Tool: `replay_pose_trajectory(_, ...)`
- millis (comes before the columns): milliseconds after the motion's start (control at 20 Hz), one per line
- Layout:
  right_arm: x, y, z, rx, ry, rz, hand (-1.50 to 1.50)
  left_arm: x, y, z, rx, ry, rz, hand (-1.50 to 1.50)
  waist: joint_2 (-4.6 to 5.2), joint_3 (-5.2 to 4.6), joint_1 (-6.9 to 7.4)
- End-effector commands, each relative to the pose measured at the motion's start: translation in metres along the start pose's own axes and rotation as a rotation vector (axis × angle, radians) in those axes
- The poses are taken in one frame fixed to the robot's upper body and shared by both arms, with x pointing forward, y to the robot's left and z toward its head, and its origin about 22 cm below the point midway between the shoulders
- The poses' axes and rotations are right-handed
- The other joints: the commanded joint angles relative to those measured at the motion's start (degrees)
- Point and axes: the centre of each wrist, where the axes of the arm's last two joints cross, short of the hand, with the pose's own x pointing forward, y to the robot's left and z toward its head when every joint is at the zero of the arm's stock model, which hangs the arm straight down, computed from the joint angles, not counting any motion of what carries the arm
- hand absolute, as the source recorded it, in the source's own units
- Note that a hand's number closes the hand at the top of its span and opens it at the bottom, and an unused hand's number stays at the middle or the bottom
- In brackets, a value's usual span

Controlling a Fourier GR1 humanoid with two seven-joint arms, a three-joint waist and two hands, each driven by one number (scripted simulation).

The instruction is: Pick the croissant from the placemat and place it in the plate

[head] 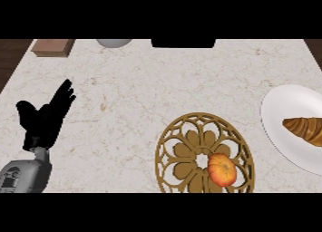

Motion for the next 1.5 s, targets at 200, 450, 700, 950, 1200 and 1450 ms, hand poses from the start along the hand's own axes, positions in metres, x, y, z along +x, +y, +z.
replay_pose_trajectory(200,-0.047,-0.002,-0.012,0.237,0.128,-0.096,-1.5,0.011,-0.006,-0.012,0.01,-0.012,-0.002,0.0,0.23,0.04,0.18)
replay_pose_trajectory(450,-0.072,0.017,-0.003,0.222,-0.019,-0.137,-1.5,-0.001,-0.009,0.001,0.0,-0.008,0.001,0.0,0.3,0.16,0.8)
replay_pose_trajectory(700,-0.054,-0.004,-0.036,0.054,-0.232,-0.285,-1.5,-0.007,0.003,0.004,0.014,0.003,-0.003,0.0,-0.13,0.05,-0.22)
replay_pose_trajectory(950,-0.059,-0.015,-0.018,0.035,-0.31,-0.55,-1.5,-0.009,0.02,0.006,0.036,0.019,0.009,0.0,-0.56,-0.06,-1.87)
replay_pose_trajectory(1200,-0.067,-0.029,-0.016,0.133,-0.105,-0.733,-1.5,-0.012,0.013,0.004,0.046,0.015,-0.001,0.0,-0.3,-0.1,-1.7)
replay_pose_trajectory(1450,-0.076,-0.034,0.005,0.218,-0.058,-0.855,-1.5,-0.003,0.005,0.001,0.025,-0.003,0.002,0.0,-0.1,0.05,-1.45)
